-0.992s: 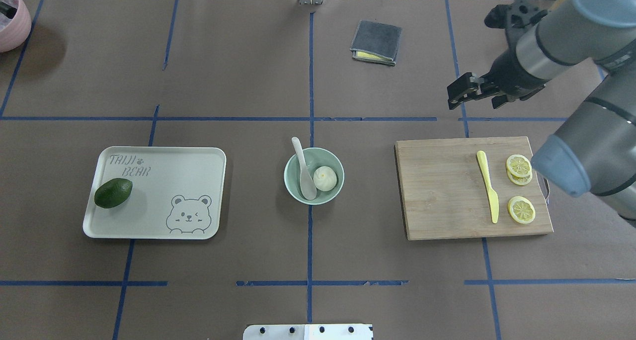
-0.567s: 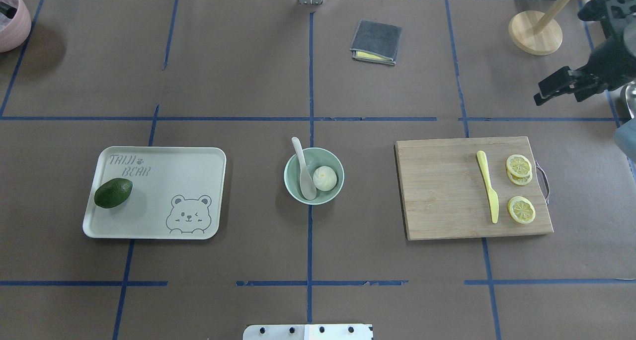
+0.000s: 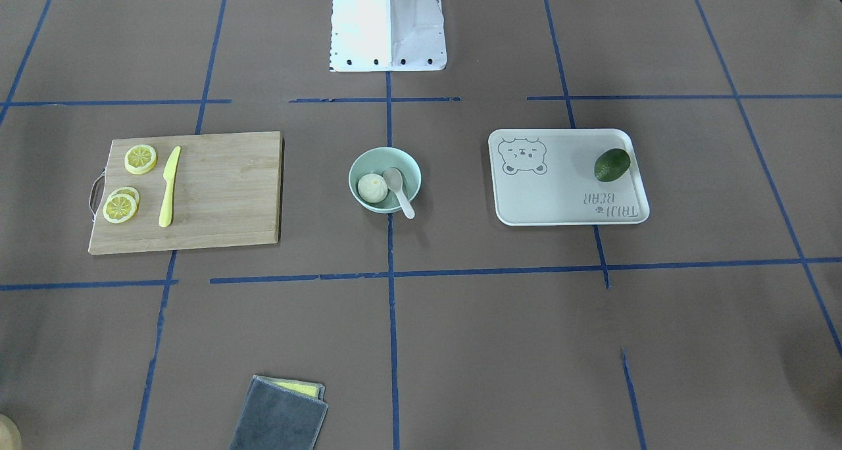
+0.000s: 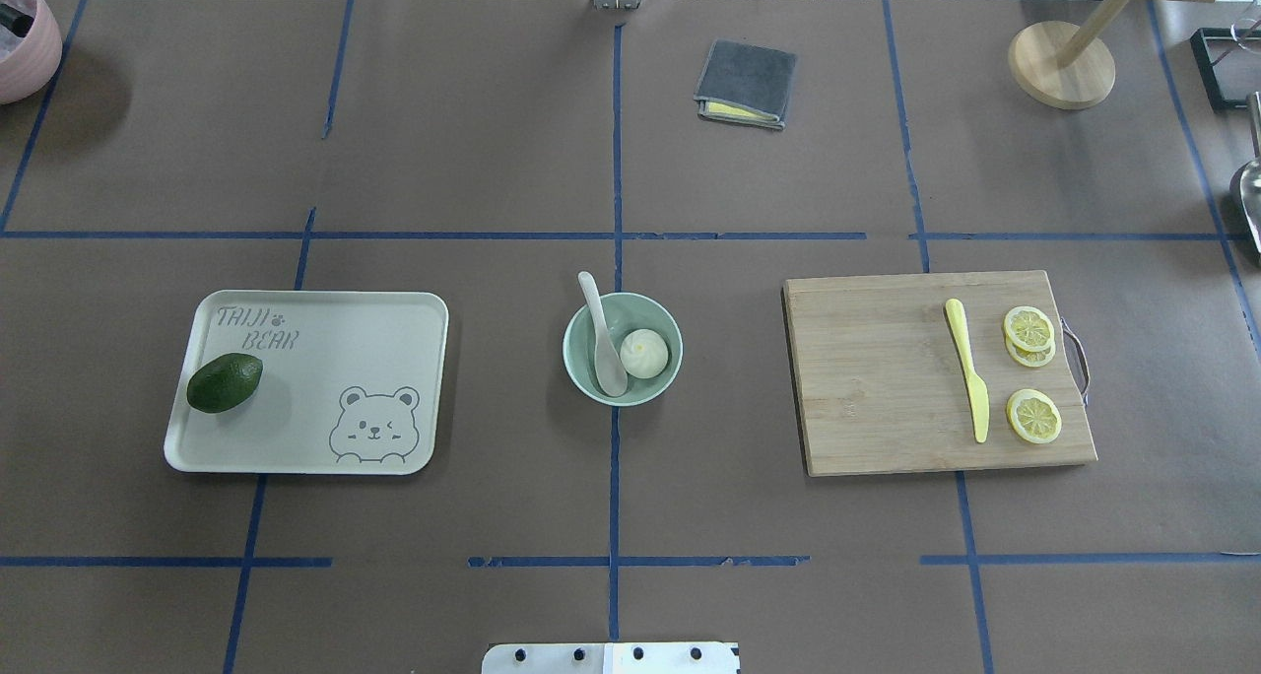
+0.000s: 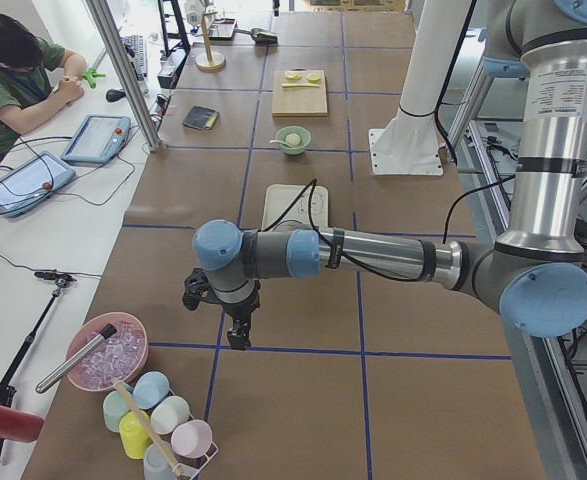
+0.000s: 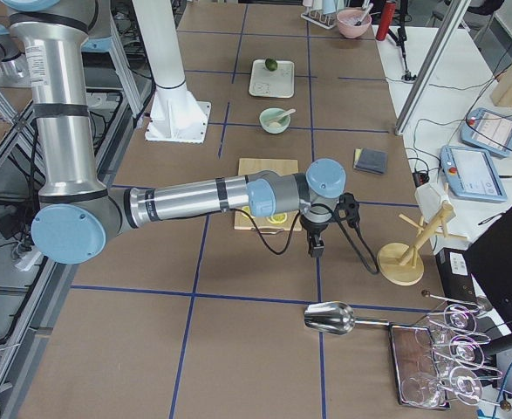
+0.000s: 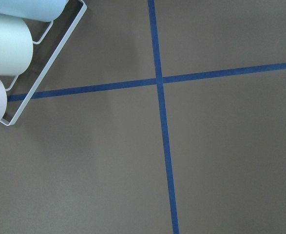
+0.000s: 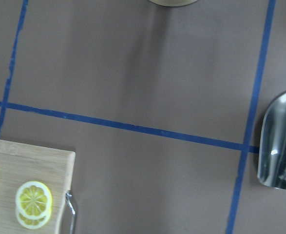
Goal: Put spoon and bun in bowl
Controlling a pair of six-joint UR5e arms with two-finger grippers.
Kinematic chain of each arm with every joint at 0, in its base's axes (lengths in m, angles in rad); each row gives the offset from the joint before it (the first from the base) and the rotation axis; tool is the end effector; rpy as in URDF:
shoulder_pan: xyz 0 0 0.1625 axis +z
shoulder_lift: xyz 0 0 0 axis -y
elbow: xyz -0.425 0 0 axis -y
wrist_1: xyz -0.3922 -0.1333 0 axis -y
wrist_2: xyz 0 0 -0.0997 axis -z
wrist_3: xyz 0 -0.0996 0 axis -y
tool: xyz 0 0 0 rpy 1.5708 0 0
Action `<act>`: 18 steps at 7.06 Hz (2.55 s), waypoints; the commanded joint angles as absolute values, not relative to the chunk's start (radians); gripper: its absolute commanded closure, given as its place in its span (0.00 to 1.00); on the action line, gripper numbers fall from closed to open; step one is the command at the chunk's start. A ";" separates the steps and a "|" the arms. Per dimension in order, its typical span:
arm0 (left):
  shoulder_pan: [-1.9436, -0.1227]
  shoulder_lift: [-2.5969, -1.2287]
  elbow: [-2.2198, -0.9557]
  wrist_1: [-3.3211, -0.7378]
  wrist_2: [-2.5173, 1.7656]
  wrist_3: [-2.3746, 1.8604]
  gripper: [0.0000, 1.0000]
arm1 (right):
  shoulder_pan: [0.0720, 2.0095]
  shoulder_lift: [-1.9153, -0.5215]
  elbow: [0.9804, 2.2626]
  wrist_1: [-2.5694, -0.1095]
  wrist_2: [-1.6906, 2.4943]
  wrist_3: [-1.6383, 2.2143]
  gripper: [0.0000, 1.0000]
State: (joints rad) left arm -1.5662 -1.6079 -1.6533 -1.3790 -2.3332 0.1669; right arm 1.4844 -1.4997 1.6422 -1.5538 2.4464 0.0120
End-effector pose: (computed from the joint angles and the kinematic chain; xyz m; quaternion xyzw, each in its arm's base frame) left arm -0.0622 -0.4997 0.6194 -0.0032 0.3733 0.0661 0.9254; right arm 0.0111 -0.5299 0.5779 0.0513 -0.4256 -0.0673 0.9009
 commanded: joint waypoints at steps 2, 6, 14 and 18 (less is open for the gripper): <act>-1.566 -1.609 -1.651 -1.379 -2.333 0.167 0.00 | 1.606 -1.519 1.513 -1.552 2.448 -0.173 0.00; -1.566 -1.608 -1.649 -1.379 -2.332 0.166 0.00 | 1.612 -1.548 1.494 -1.539 2.375 -0.144 0.00; -1.565 -1.608 -1.649 -1.379 -2.330 0.166 0.00 | 1.624 -1.551 1.548 -1.534 2.387 -0.002 0.00; -1.566 -1.608 -1.648 -1.379 -2.335 0.155 0.00 | 1.624 -1.548 1.549 -1.534 2.387 0.000 0.00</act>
State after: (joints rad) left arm -1.5662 -1.6076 -1.6486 -1.3790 -2.3318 0.1603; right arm 1.6245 -1.5499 1.5481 -1.5340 2.3869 -0.0012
